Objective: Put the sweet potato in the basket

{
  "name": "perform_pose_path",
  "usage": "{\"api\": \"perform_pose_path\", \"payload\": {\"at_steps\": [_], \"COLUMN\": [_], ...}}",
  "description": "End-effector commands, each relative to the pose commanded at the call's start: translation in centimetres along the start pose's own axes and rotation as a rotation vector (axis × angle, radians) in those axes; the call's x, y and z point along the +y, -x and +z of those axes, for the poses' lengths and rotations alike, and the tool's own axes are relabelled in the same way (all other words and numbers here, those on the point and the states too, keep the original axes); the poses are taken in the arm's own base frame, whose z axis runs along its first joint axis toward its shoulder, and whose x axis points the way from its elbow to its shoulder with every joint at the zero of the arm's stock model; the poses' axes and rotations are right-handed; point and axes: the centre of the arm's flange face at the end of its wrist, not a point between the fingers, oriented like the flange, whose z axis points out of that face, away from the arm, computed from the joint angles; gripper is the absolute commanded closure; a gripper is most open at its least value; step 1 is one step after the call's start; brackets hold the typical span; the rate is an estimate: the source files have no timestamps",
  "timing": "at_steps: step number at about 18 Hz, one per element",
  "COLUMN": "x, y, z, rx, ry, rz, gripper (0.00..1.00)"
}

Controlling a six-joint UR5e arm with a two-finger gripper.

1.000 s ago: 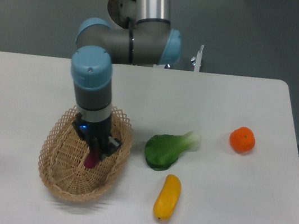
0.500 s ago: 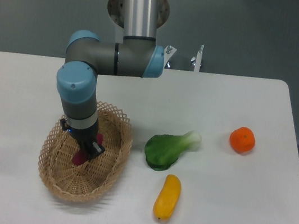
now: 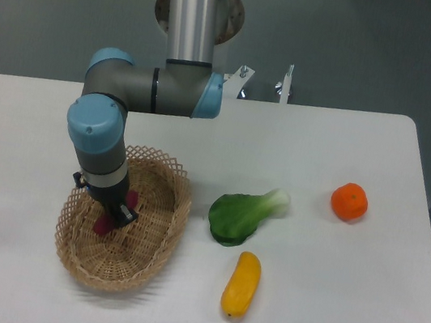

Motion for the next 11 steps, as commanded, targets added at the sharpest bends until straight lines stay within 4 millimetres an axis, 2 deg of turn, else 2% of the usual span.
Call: {"api": "perform_pose_path", "payload": {"at_steps": [1, 3, 5, 9, 10, 11], "x": [0.0, 0.1, 0.0, 0.4, 1.3, 2.4], "y": [0.3, 0.8, 1.5, 6.4, 8.1, 9.7], "z": [-0.5, -1.7, -4.2, -8.3, -9.2, -11.1], "rx": [-0.018, -0.06, -0.097, -0.173, -0.189, -0.216], "ry": [0.004, 0.015, -0.007, -0.06, -0.07, -0.088], "rz": [0.004, -0.002, -0.007, -0.086, -0.115, -0.143], "gripper": [0.0, 0.0, 0.0, 0.0, 0.0, 0.0]}}
